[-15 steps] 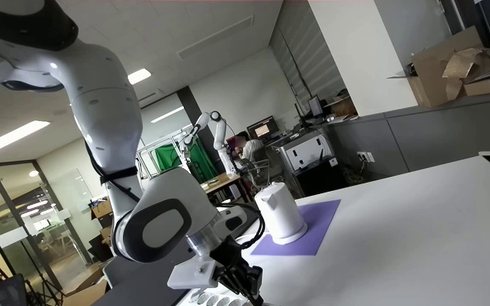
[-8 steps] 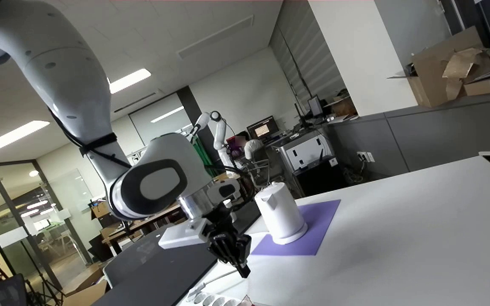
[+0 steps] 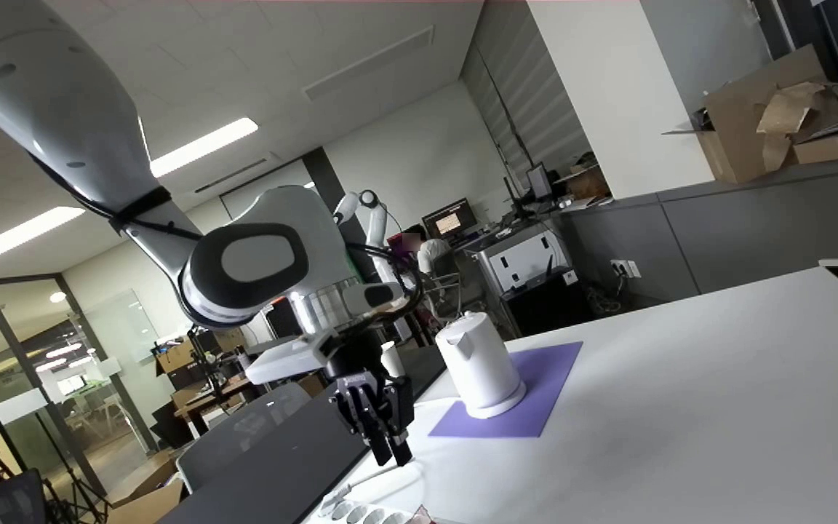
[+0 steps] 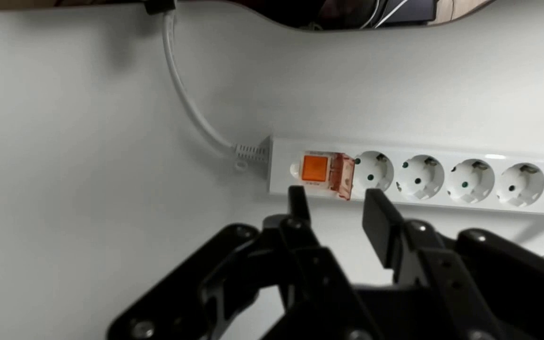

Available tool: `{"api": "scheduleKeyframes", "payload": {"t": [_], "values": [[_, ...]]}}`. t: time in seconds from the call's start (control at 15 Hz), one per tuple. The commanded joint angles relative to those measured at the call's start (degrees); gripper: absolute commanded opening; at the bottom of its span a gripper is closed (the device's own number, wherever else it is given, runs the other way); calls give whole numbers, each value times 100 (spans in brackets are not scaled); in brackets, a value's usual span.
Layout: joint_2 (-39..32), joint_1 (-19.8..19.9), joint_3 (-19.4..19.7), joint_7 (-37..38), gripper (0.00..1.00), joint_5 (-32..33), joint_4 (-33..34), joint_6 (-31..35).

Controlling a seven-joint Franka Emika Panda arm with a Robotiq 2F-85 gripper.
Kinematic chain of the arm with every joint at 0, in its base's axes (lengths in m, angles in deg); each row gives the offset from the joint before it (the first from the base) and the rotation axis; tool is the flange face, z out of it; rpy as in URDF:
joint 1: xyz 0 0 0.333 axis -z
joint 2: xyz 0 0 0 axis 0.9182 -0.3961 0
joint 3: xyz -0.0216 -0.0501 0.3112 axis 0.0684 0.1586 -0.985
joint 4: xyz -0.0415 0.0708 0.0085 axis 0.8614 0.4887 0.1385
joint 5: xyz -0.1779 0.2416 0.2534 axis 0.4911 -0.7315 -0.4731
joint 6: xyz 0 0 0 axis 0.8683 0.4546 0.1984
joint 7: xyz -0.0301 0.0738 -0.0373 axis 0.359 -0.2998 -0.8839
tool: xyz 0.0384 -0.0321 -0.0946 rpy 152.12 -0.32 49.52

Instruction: Turn off the adapter

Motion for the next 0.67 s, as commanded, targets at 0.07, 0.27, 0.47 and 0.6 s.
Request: {"api": "scheduleKeyframes", "payload": {"t": [0.07, 0.27, 0.47, 0.6], "values": [[569, -282, 466, 201, 73, 404, -44, -657], [780, -313, 576, 296, 93, 681, -40, -886], [937, -315, 594, 460, 100, 991, -35, -1087], [1006, -307, 587, 547, 100, 1154, -30, -1202]]}}
